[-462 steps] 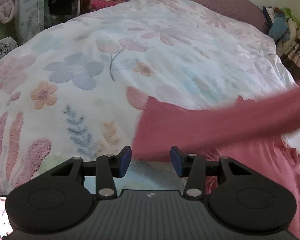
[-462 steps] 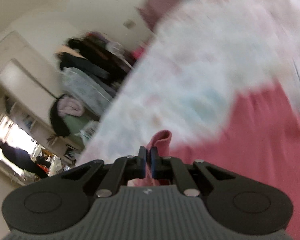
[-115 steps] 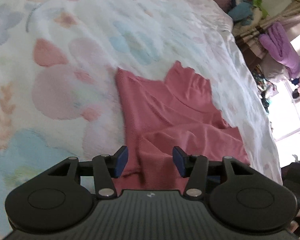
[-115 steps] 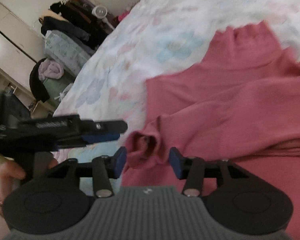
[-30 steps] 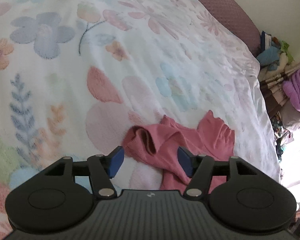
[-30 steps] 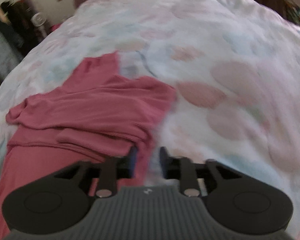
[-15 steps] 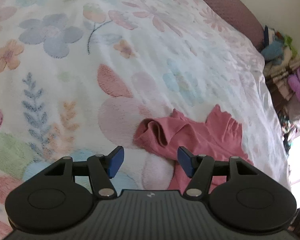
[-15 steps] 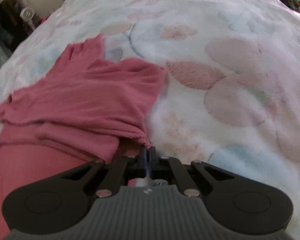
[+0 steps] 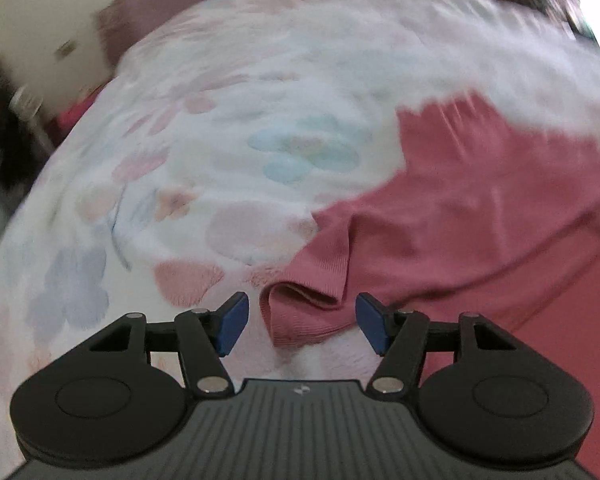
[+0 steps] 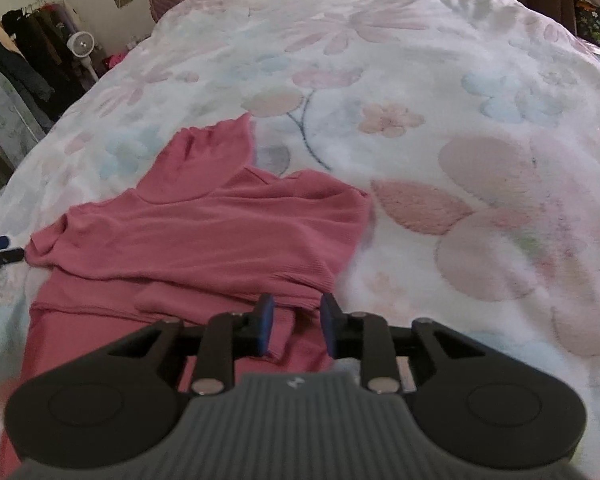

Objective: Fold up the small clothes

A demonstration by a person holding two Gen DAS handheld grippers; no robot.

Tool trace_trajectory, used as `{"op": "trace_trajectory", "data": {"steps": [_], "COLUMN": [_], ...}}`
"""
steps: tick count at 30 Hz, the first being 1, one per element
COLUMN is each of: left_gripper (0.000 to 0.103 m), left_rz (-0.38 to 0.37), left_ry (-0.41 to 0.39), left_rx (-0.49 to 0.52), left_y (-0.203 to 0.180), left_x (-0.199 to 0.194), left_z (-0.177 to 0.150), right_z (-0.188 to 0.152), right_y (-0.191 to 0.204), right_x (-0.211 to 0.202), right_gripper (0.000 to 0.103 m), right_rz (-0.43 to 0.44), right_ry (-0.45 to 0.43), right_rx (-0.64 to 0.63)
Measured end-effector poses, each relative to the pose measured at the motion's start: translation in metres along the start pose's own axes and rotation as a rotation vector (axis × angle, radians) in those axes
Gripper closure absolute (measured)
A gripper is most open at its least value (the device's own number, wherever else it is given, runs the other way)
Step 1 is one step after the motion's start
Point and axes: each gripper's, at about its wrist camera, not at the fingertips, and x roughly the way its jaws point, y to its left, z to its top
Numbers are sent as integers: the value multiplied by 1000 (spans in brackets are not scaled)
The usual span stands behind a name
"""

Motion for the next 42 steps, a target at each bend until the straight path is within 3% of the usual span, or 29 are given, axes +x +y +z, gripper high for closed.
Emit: {"op": "trace_trajectory", "data": {"steps": [4, 9, 11, 12, 14, 16, 18, 22, 25, 28, 30, 32, 34, 36, 39, 40, 42], "left_gripper": [36, 36, 38, 43, 44, 45, 45, 45, 37, 33, 33, 44, 89, 89, 90, 90, 90], "left_rz": [17, -26, -34, -41, -73, -47, -53, -206, -304, -294, -267, -310, -388, -466, -540, -532, -463], "left_ry": [45, 62, 65, 63, 56, 52, 59, 60, 44, 69, 118, 136, 111, 46, -116, -148, -121], "left_rx": [156, 222, 135, 45, -200, -402, -509, -607, -579, -549, -582, -678, -771, -831, -949, -1006, -1016], "left_y": [0, 2, 10, 21, 50, 77, 94, 107, 99, 88, 83, 85, 87, 85, 93, 99, 105], "left_x": [13, 26, 34, 37, 42, 45, 45, 34, 26, 32, 45, 52, 48, 33, -1, -9, -9], "left_z": [-2, 7, 15, 20, 24, 20, 14, 2, -5, -12, -17, -25, -30, -29, -25, -26, -22], "right_z": [-1, -1, -1, 0, 0, -1, -2, -2, -2, -3, -5, -8, -10, -12, -13, -14, -15], "right_y": [7, 7, 6, 5, 5, 4, 2, -3, -2, -1, 3, 6, 6, 3, -1, -3, -5], "right_x": [4, 7, 8, 8, 8, 8, 7, 4, 4, 6, 6, 5, 4, 5, 4, 3, 0], "right_gripper": [80, 80, 80, 80, 80, 80, 80, 80, 80, 80, 80, 80, 80, 80, 80, 80, 80], "right_rz": [22, 17, 10, 9, 10, 4, 0, 10, 13, 19, 25, 27, 29, 25, 27, 32, 37], "right_ry": [-4, -9, -15, -18, -17, -14, -12, -26, -39, -40, -38, -40, -41, -41, -45, -47, -56], "right_rx": [-7, 6, 23, 28, 28, 24, 27, 45, 50, 65, 60, 55, 60, 70, 88, 91, 95]}}
